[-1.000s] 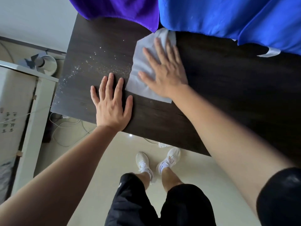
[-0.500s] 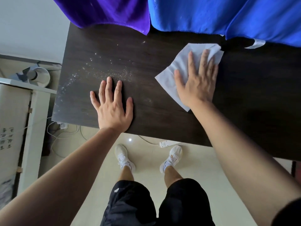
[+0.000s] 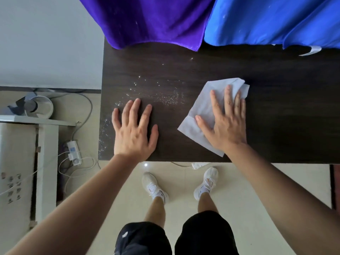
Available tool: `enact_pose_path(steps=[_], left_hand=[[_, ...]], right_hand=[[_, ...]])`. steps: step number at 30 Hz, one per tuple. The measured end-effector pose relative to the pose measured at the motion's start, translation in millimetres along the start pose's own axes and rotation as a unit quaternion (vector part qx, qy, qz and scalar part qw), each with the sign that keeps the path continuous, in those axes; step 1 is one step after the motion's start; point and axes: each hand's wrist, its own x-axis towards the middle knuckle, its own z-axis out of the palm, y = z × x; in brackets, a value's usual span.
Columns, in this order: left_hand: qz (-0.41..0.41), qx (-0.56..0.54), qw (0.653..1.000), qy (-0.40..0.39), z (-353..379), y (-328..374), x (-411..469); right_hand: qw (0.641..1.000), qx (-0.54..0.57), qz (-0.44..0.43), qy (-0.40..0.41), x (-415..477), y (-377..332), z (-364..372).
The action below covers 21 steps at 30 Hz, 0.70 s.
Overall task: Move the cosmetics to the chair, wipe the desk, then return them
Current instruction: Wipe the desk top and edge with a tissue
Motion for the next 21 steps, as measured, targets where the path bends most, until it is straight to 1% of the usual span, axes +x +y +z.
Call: enact_pose_path(steps=[6,10,13,15,17,19,21], left_hand=[[0.005,-0.02,1.0,0.003,3,-1,2],[0.004,-0.028,0.999,0.015,4,1,3],[0.006,-0.033,0.999,0.019,4,0,2],[0.004,-0.031,0.999,0.016,3,1,4],[0.0,-0.03,0.999,0.012,1,1,2],[0.005,-0.034,0.999,0.012,1,1,2],[0.004,-0.027,1.0,0.012,1,1,2]], right_hand=[[0.999,0.012,-0.022,-0.028,70,-60,-9],[0.996,0.015,-0.076,-0.041,118,-95,-14],[0.993,0.004,-0.106,-0.049,134,-109,-16],[0.992,0.008,-0.12,-0.05,132,-111,-17],[0.984,0.026,-0.161,-0.067,114,-108,-16],[0.975,0.021,-0.205,-0.083,86,-91,-14],[0.97,0.006,-0.223,-0.097,60,-61,-14]])
